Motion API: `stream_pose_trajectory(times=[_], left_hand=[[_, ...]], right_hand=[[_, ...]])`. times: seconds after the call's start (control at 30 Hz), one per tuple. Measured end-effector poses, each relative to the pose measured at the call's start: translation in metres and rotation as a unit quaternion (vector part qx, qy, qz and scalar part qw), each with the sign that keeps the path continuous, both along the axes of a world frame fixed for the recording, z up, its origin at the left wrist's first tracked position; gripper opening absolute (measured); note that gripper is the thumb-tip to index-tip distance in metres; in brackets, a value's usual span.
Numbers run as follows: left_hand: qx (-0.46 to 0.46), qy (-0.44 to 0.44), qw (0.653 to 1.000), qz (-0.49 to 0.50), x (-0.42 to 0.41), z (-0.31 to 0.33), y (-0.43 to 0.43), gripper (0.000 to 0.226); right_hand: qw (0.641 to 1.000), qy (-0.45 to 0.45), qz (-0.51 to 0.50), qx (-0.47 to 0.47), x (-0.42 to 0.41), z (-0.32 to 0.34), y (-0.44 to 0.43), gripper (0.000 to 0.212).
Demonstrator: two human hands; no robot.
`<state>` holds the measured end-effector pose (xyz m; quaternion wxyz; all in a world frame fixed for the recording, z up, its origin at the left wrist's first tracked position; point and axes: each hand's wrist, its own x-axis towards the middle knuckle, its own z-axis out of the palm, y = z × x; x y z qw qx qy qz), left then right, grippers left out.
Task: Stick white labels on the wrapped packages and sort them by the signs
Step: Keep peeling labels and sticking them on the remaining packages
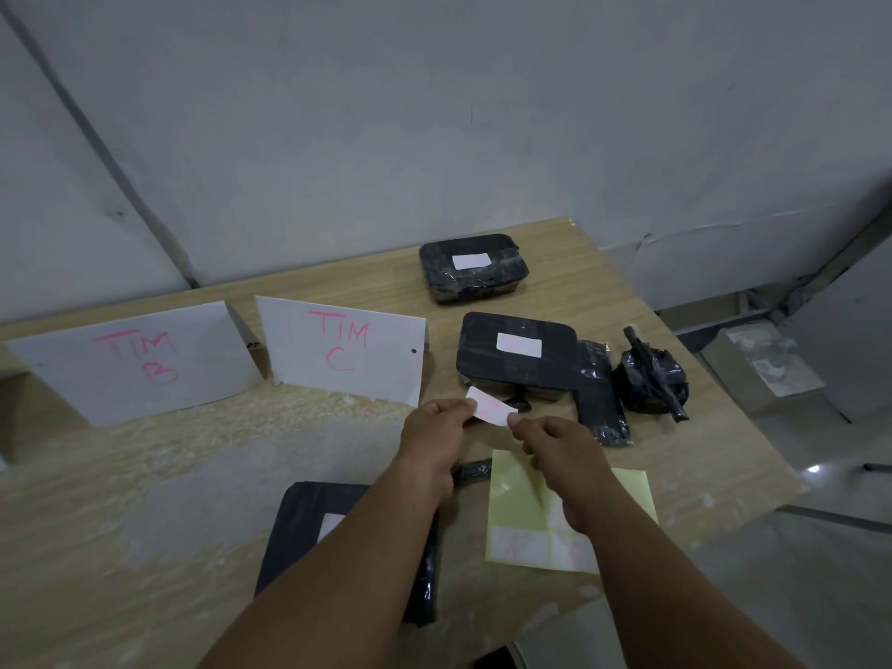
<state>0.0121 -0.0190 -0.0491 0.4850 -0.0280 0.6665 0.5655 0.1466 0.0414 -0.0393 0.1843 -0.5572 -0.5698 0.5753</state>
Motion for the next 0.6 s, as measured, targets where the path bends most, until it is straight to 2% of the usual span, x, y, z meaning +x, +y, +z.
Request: stream_pose_trajectory(times=[0.23, 0.43, 0.53, 0.6], left_hand=[[0.005, 0.030, 0.999, -0.018, -0.003, 0.002, -0.004, 0.004], [-0.026, 0.165, 0.985, -0.044, -0.006, -0.002, -0.002, 0.009], [-0.076, 0.263, 0.957, -0.092, -0.010, -0.004, 0.001, 0.020], [-0.133, 0.365, 0.909, -0.151, -0.013, -0.005, 0.000, 0.014]], right_hand=[[1.000, -0.006, 0.008, 0.021, -0.008, 0.000, 0.003, 0.017], [0.997, -0.020, -0.015, 0.068, -0.013, -0.006, 0.012, 0.022], [0.996, -0.020, -0.030, 0.082, -0.012, -0.009, 0.021, 0.019], [0.995, -0.029, -0.016, 0.094, -0.009, -0.009, 0.027, 0.023]])
